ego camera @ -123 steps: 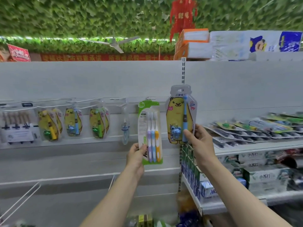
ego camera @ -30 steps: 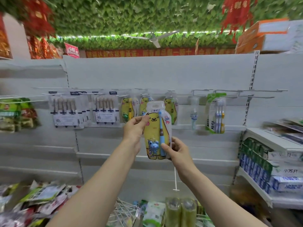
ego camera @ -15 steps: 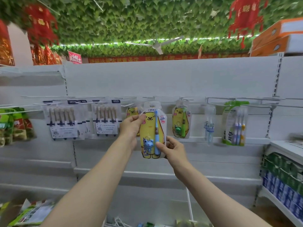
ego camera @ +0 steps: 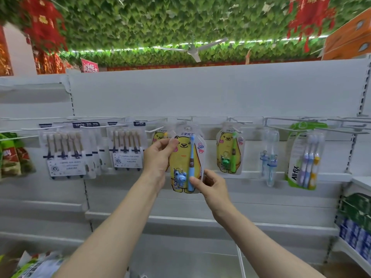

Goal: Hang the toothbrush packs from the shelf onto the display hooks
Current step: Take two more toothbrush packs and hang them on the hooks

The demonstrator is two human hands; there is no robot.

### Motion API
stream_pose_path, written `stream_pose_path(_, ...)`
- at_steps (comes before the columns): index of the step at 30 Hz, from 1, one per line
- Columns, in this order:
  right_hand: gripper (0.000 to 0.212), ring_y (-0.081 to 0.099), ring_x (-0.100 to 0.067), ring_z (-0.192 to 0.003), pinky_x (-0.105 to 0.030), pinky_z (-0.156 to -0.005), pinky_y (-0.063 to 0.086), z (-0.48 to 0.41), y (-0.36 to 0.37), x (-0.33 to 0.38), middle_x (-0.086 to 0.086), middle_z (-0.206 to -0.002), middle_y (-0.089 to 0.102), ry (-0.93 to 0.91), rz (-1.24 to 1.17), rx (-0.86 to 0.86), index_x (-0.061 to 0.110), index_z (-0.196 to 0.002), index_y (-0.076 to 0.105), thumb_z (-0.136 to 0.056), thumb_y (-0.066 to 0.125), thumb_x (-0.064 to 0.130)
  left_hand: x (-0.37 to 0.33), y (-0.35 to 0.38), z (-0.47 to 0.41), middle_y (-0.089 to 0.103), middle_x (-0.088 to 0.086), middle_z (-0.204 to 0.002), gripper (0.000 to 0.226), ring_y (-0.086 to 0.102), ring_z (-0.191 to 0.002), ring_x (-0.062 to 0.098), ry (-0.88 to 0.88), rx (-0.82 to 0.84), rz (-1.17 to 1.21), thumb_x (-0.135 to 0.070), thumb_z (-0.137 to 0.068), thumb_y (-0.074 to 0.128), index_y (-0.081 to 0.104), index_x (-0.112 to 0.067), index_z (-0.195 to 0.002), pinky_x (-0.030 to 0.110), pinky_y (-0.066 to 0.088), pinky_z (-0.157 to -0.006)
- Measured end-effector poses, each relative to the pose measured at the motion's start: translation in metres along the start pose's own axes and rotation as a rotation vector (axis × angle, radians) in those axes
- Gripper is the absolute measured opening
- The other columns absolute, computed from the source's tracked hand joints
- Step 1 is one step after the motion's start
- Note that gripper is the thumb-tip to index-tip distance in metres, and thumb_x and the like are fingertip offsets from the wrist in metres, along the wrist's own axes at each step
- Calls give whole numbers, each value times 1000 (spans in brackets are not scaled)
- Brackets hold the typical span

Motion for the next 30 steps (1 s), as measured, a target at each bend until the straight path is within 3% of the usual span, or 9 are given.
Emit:
stream_pose_path(8, 27, 69, -29, -102, -32, -80, 59, -20, -2, -10, -10, -104, 75, -36, -31, 28, 8, -113, 71, -86, 75, 10, 4, -3, -14, 70, 0, -80, 13, 65, -70, 8, 105, 10, 61, -17, -87, 72, 68, -8, -96, 20, 53, -58)
stream_pose_path(13, 29, 71, -23, -101, -29, -78, 58, -25, 3, -14, -9, -107, 75, -54, -74, 79, 3, -116, 69, -88, 71, 7, 1, -6, -18, 68, -1, -75, 7, 63, -65, 2, 208, 23, 34, -13, -87, 71, 67, -7, -90, 17, 53, -60)
stream_pose_path(18, 33, 71, -25, -104, -34, -81, 58, -35, 1, -27, -9, -110, 75, -25, -118, 58, 5, -118, 69, -86, 73, 10, 12, 3, -35, 67, 3, -78, 13, 63, -62, 1, 151, 52, -26, -11, -89, 69, 68, -2, -97, 16, 51, -55)
stream_pose_path(25, 23, 72, -22, -94, -29, -75, 58, -66, -18, -49, -8, -99, 77, 77, -90, -62, 11, -106, 72, -84, 77, 12, 47, 13, -76, 70, 1, -80, 5, 67, -71, 10, 39, 12, -30, -15, -90, 69, 68, -10, -90, 26, 58, -68)
stream_pose_path(30, 23, 73, -20, -91, -30, -76, 60, -92, -30, -60, -9, -97, 77, 75, -91, -88, 8, -108, 70, -85, 76, 10, 67, 23, -102, 71, 2, -81, 10, 68, -71, 9, 24, 2, -36, -15, -91, 69, 66, -5, -93, 23, 57, -64)
Point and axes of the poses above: each hand's wrist, its own z-axis away from the middle knuckle, its own y-axis out of the palm, x = y × z, the point moved 9 cm from there along -z, towards the middle knuckle
